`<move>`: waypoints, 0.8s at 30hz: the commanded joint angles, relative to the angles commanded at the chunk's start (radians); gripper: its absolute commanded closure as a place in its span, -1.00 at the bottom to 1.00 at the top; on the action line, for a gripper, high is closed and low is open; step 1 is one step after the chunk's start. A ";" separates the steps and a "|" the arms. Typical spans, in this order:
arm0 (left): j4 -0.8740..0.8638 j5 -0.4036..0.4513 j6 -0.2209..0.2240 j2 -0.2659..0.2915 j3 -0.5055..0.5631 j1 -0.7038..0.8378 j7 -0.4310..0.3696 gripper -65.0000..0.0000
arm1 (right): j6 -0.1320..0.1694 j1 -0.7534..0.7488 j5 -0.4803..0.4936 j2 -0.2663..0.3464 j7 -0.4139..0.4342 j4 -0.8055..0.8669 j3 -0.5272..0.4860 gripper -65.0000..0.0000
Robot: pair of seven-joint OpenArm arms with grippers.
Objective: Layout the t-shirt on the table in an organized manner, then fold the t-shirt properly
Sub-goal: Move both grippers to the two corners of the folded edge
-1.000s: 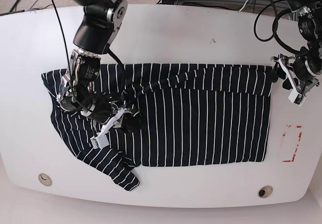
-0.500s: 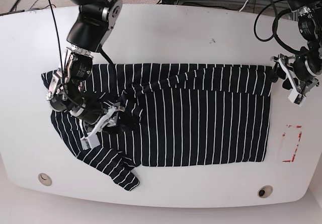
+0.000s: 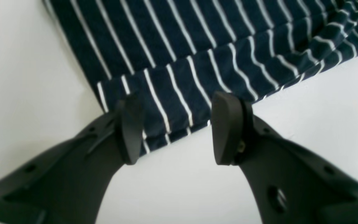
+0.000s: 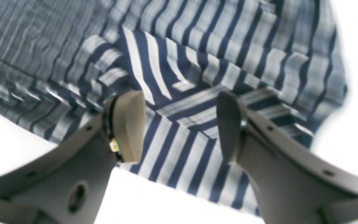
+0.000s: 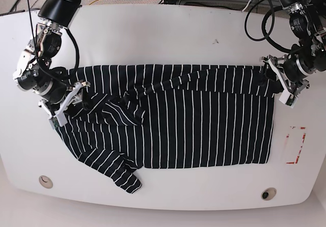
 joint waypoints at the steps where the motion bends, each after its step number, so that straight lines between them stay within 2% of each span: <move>1: 0.000 0.000 0.000 0.003 0.000 -0.003 0.000 0.00 | 0.000 -0.009 0.000 0.005 0.000 0.006 0.005 -0.09; 4: -0.002 0.043 0.000 0.009 0.003 -0.029 0.000 0.00 | 0.000 -0.037 0.000 0.011 0.000 0.015 0.052 -0.09; 7: -0.002 0.130 0.000 0.023 0.000 -0.037 0.000 0.00 | 0.000 -0.048 0.000 0.011 0.000 0.015 0.087 -0.09; 11: -0.002 0.201 0.000 0.028 -0.017 -0.038 0.000 0.00 | 0.000 -0.074 0.000 0.011 0.000 0.014 0.109 -0.09; 15: -0.005 0.204 0.000 0.028 -0.092 -0.038 0.000 -0.01 | 0.000 -0.083 0.002 0.011 0.000 0.014 0.110 -0.09; 20: -0.080 0.204 0.000 0.026 -0.172 -0.037 0.000 -0.28 | 0.000 -0.101 0.002 -0.011 0.000 0.017 0.112 -0.09; 24: -0.149 0.203 0.000 0.026 -0.218 -0.038 0.000 -0.38 | 0.000 -0.104 0.003 -0.025 0.000 0.017 0.110 -0.09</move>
